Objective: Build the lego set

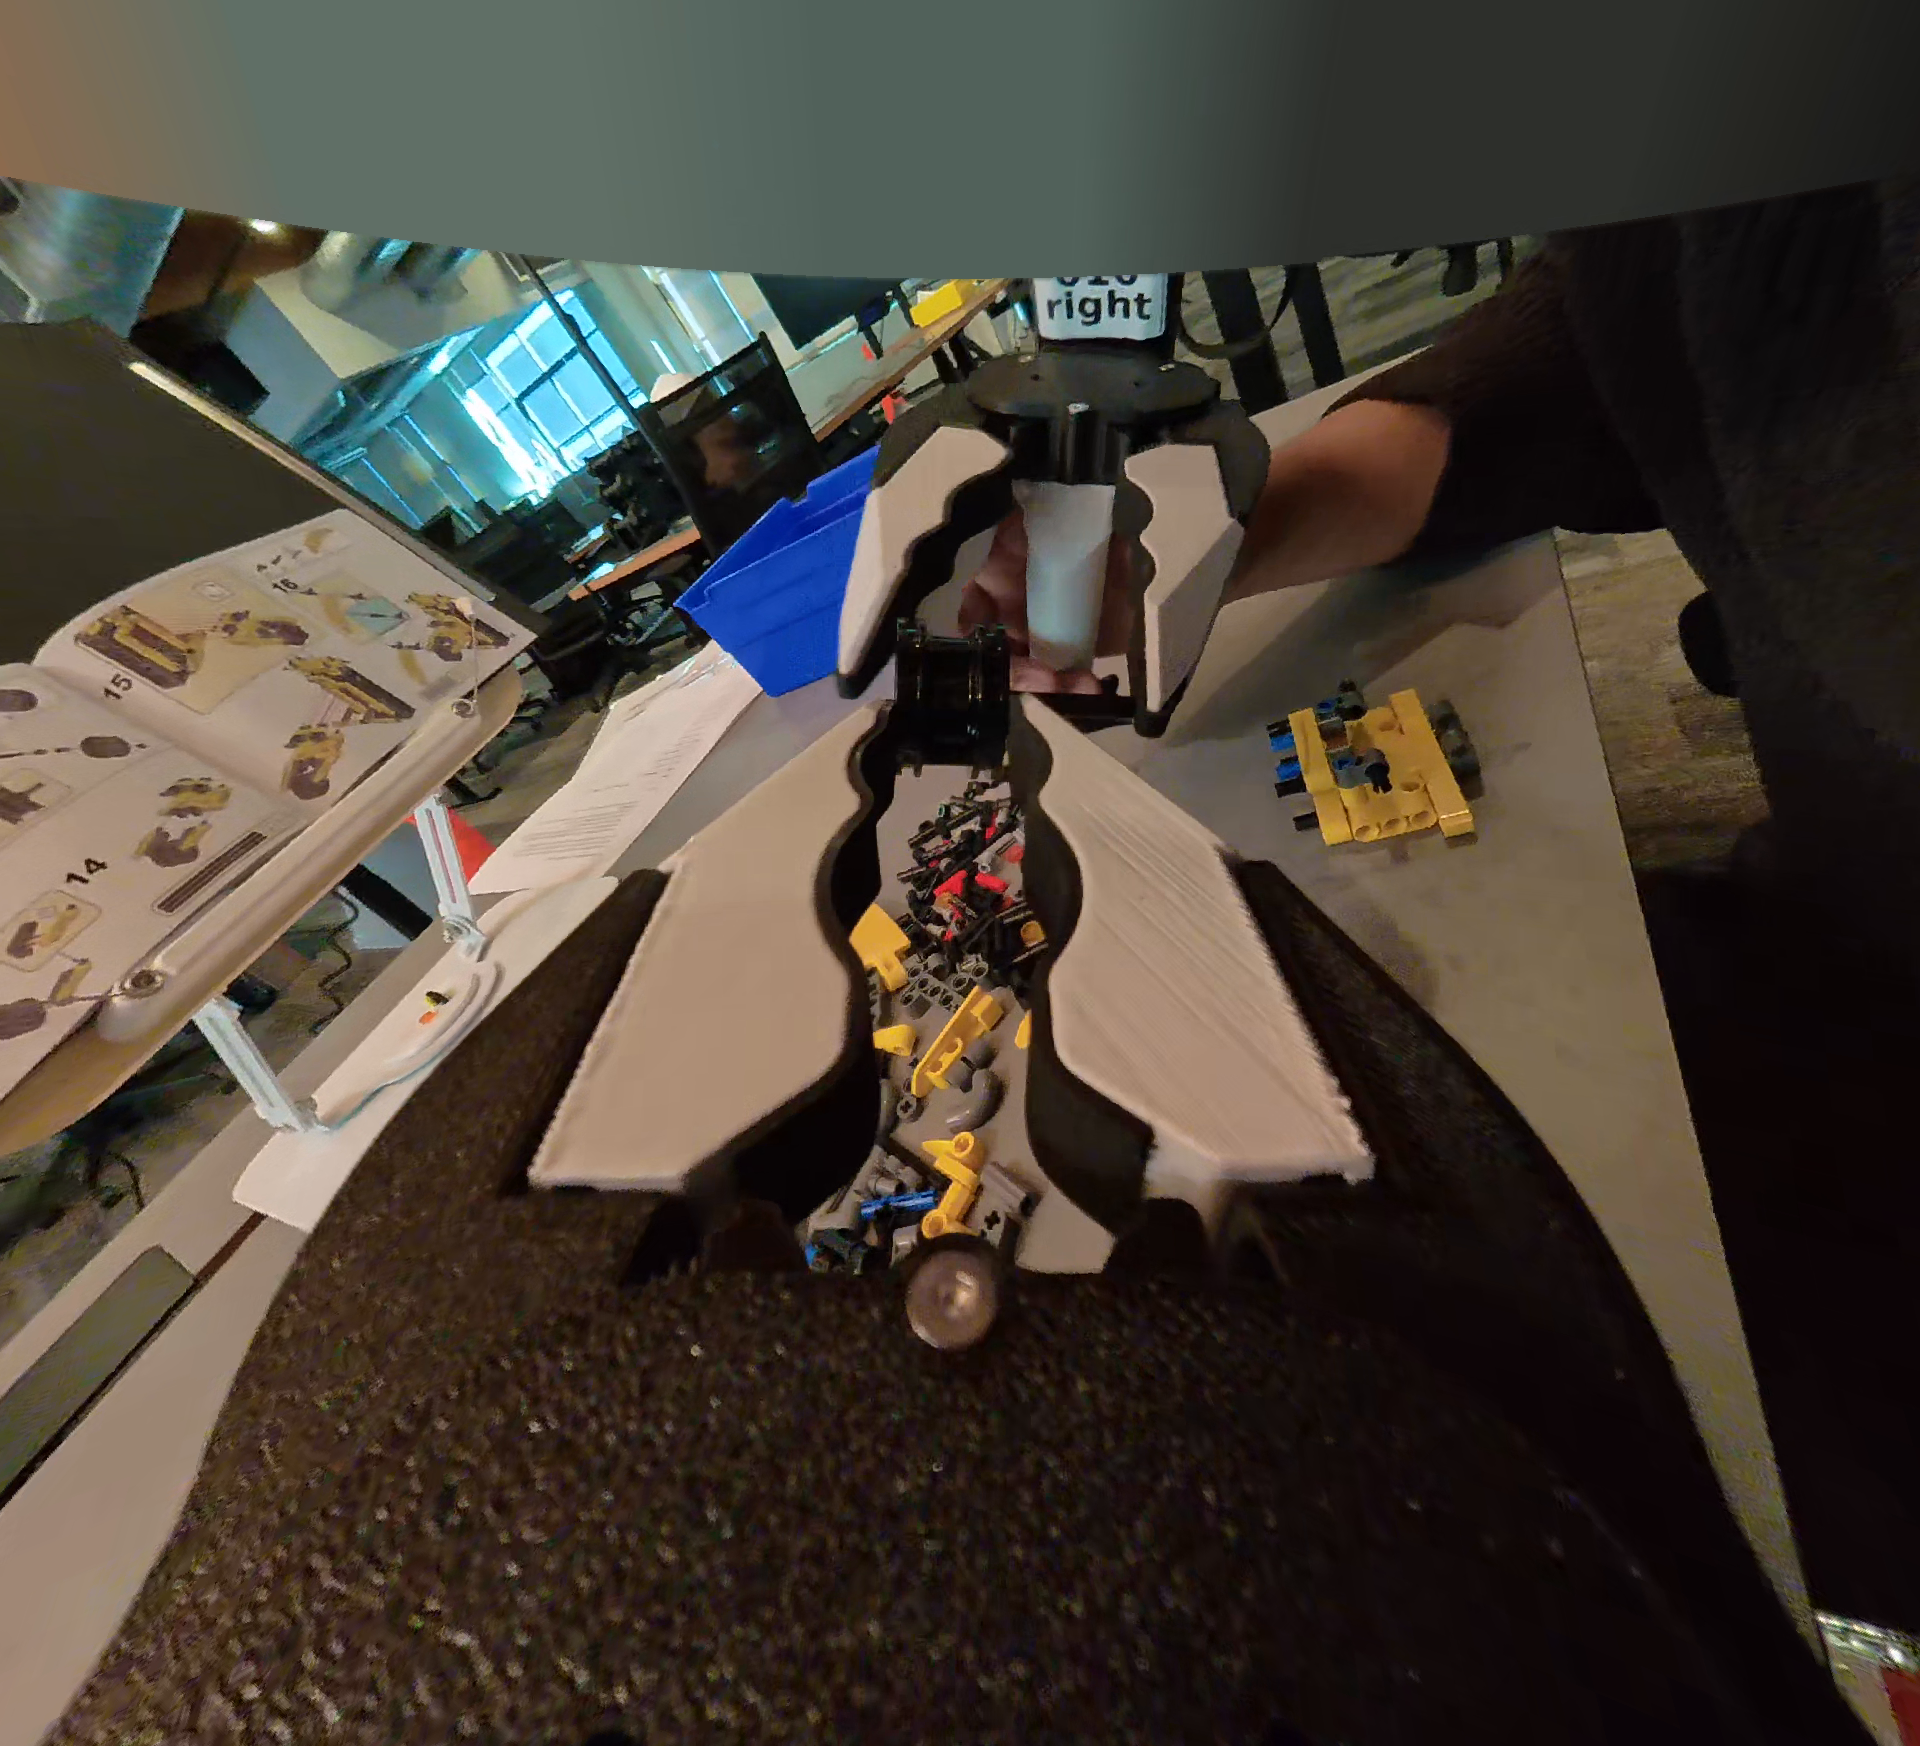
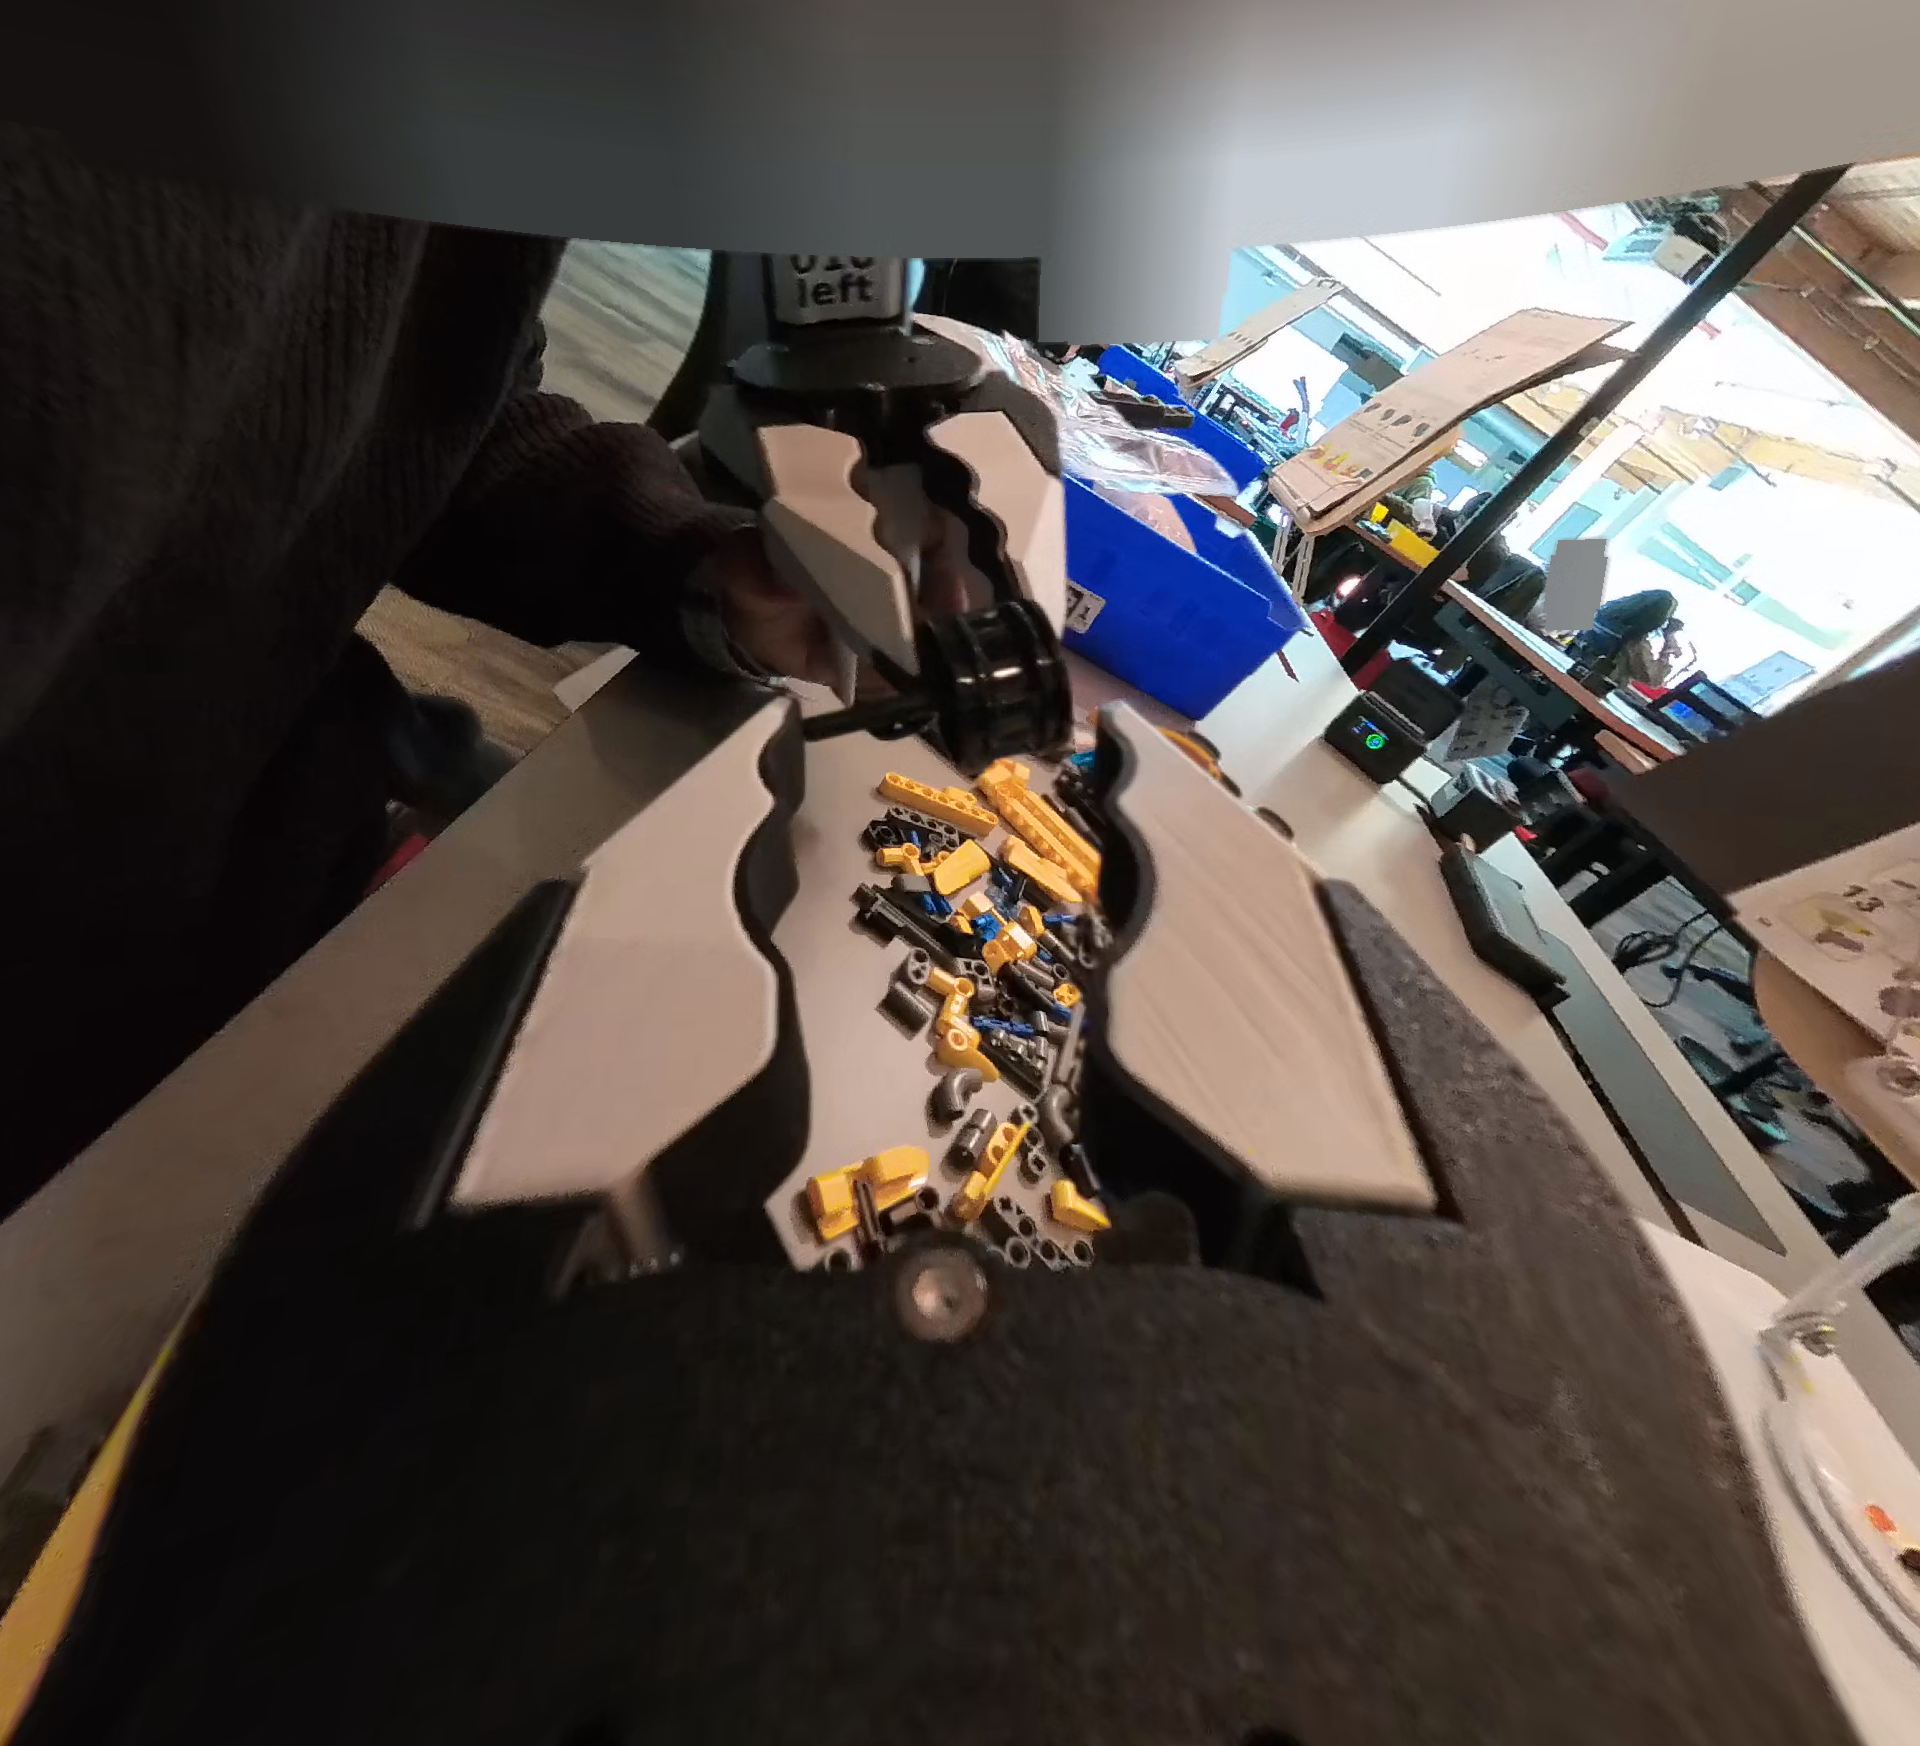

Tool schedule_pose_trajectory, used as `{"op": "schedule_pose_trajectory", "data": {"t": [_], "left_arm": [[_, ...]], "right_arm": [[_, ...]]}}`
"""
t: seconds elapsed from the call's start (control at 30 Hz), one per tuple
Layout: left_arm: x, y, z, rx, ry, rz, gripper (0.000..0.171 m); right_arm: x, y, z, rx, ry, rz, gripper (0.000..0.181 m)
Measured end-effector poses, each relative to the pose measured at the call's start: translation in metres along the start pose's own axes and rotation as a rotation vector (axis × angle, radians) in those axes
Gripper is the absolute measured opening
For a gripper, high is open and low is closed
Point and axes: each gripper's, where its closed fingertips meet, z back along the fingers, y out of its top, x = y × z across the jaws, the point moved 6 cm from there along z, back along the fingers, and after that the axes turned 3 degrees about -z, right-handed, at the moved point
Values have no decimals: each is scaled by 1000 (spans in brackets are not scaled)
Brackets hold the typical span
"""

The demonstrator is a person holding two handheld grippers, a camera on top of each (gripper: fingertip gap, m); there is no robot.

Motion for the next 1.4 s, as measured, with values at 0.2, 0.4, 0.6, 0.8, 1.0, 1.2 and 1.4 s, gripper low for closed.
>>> {"op": "schedule_pose_trajectory", "data": {"t": [0.2,0.4,0.6,0.8,1.0,1.2,1.4], "left_arm": [[-3,0,0,33,-44,90,20],[-4,-3,-1,54,-137,228,20],[-11,-2,-1,71,-66,235,21],[-15,-3,-1,71,-59,280,20],[-16,-4,0,104,-173,407,20],[-14,-6,-2,85,-183,401,20],[-16,-7,-1,84,-171,402,20]], "right_arm": [[-3,4,0,7,6,1,51],[-3,7,2,13,40,-59,50],[2,7,0,3,-19,-77,50],[6,7,-1,7,-32,-147,51],[5,7,2,71,42,-223,50],[7,4,4,58,60,-267,43],[9,3,3,54,51,-286,44]]}}
